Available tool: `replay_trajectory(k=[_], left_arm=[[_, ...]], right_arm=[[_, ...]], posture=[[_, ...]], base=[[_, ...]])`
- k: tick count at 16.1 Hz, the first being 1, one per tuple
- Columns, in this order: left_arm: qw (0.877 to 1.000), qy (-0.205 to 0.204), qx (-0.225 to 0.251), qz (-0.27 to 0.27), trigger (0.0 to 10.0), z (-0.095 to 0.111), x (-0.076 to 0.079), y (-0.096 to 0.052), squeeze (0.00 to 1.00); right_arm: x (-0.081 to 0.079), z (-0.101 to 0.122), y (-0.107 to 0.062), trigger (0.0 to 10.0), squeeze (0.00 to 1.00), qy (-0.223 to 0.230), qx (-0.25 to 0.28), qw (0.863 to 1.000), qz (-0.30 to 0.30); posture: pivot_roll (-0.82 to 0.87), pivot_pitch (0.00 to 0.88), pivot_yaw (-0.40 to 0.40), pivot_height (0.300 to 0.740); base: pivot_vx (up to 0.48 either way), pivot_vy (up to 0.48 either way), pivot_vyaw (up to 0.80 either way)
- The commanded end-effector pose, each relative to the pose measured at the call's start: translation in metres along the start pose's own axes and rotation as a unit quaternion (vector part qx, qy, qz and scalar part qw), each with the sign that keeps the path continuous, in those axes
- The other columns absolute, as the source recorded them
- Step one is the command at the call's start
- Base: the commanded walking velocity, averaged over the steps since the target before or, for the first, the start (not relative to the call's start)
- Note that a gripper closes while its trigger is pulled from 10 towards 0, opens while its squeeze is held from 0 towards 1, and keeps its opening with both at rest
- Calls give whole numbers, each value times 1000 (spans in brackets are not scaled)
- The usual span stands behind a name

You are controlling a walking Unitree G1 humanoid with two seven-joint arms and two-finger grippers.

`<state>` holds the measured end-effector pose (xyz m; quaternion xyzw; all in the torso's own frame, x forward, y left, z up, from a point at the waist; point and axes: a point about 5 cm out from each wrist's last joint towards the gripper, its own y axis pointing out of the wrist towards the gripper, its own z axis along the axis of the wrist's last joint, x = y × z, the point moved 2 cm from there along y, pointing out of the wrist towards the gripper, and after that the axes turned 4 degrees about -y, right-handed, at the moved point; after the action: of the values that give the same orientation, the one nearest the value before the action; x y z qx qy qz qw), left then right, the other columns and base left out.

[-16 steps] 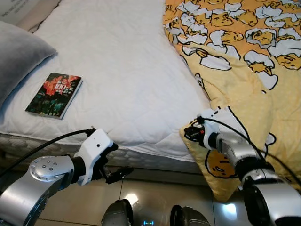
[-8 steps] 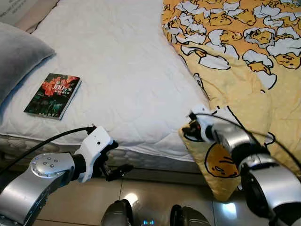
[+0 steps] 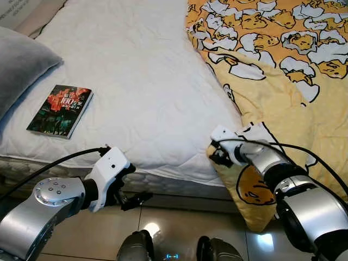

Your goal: Clean up the room

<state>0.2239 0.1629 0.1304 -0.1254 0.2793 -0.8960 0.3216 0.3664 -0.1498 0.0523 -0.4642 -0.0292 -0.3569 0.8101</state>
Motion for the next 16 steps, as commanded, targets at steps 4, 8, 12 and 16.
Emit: replay_trajectory(k=[4, 8, 12, 16], left_arm=[[1000, -1, -10, -9, 10000, -3, 4, -2, 0], [1000, -3, -14, -11, 10000, -5, 7, -3, 0], [1000, -5, -16, -11, 10000, -6, 8, -4, 0], [1000, -7, -18, -10, 10000, -7, 8, -6, 0]], right_arm=[[-10, -8, 6, 10000, 0, -58, -24, 998, -20], [-17, -29, 7, 0, 0, -19, -53, 998, -37], [-21, -39, 7, 0, 0, 59, -54, 996, -35], [-20, -46, 6, 0, 0, 64, -59, 995, -40]], posture=[[178, 228, 5, 740], [184, 237, 6, 740], [185, 243, 5, 740], [186, 245, 3, 740]], base=[[0, 0, 0], [0, 0, 0], [0, 0, 0], [0, 0, 0]])
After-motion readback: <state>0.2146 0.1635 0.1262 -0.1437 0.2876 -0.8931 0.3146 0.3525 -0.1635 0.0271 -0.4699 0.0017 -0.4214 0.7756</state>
